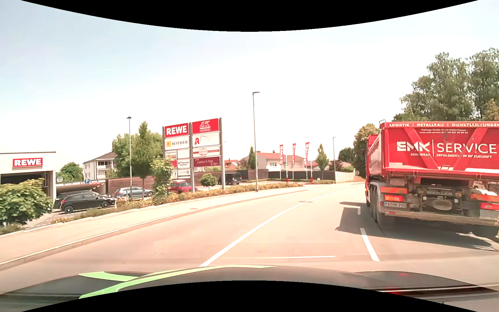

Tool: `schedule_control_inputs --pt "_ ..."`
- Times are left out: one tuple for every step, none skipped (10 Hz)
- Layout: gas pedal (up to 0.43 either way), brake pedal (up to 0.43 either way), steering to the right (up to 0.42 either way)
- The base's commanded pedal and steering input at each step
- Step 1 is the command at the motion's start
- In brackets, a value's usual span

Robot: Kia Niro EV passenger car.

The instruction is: Follow the waypoints while adhering to traffic rules and regulations

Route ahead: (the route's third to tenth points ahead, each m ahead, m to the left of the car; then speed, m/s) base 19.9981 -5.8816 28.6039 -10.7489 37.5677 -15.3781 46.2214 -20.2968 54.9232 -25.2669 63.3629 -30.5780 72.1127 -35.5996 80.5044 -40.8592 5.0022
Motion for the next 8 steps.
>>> schedule_control_inputs --pt "0.067 0.0 0.124" --pt "0.079 0.0 0.132" --pt "0.079 0.0 0.136" --pt "0.079 0.0 0.143" --pt "0.079 0.0 0.149" --pt "0.079 0.0 0.15" --pt "0.079 0.0 0.149" --pt "0.087 0.0 0.148"
